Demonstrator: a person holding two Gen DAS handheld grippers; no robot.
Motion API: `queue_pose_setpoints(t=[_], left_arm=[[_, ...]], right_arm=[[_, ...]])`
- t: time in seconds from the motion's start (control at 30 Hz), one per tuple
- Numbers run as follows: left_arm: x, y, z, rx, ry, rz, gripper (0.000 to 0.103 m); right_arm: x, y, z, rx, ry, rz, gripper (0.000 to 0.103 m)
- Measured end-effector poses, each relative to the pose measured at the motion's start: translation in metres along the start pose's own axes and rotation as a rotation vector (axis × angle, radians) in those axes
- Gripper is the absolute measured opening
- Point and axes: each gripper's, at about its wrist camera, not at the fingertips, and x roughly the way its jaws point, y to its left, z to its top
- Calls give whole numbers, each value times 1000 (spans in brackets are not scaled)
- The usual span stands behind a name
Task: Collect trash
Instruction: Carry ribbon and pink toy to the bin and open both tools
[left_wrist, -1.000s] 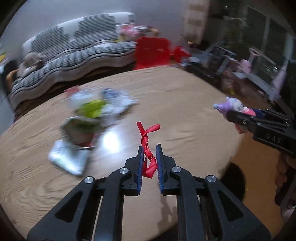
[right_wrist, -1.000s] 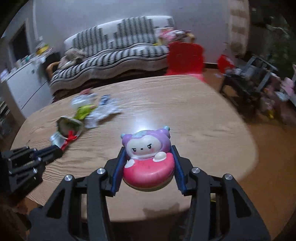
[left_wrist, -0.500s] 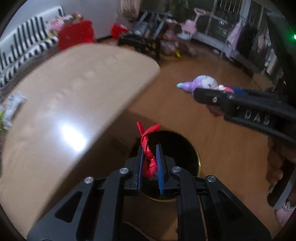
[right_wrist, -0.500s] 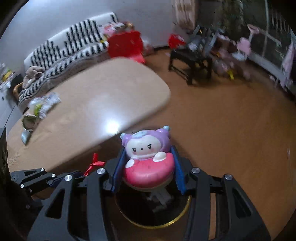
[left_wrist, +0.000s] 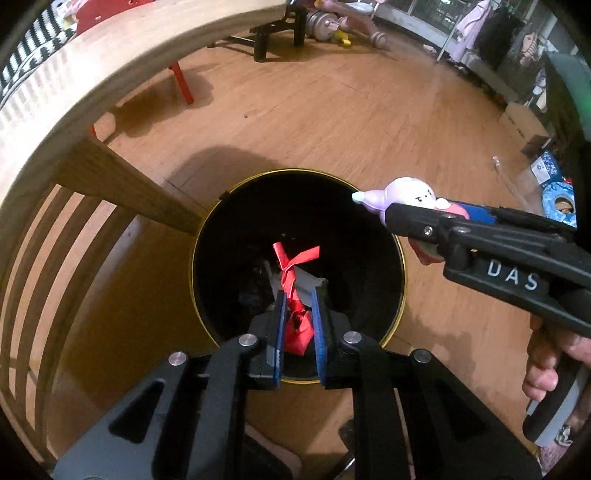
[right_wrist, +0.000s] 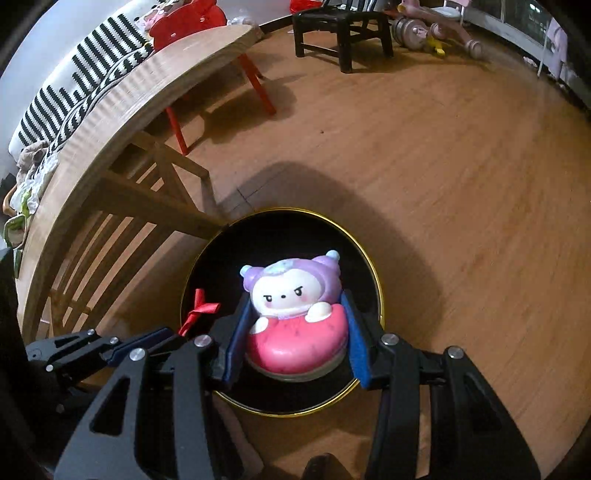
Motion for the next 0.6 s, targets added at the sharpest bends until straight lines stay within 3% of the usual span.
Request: queue_pose_setpoints(t=[0.1, 0.2, 0.23, 0.27, 0.3, 0.33, 0.37, 0.5, 0.6], left_arm=[[4, 0, -1, 1, 1, -4, 13], [2, 0, -1, -8, -16, 19, 14], [1, -2, -1, -11, -21, 23, 24], [-3, -1, -1, -22, -31, 18, 60], [-6, 0, -2, -32, -48, 18, 81], [-12, 1, -3, -38, -80, 18, 95], [-21, 1, -4, -37, -128, 21, 95], [-50, 4, 1, -49, -183, 23, 95], [-92, 21, 0, -77, -269, 102, 95]], right_arm=[[1, -1, 4, 4, 4, 6, 46], [-4, 2, 8, -11, -20, 15, 53], [-7, 2, 10, -13, -30, 15, 61], [-10, 2, 12, -13, -37, 13, 71], [-16, 0, 15, -10, -56, 10, 97], [-23, -2, 18, -2, -81, 2, 97], [-32, -3, 21, 6, -108, -7, 97], [-73, -8, 37, -3, -252, -67, 97], [-98, -1, 46, 7, -340, -26, 97]])
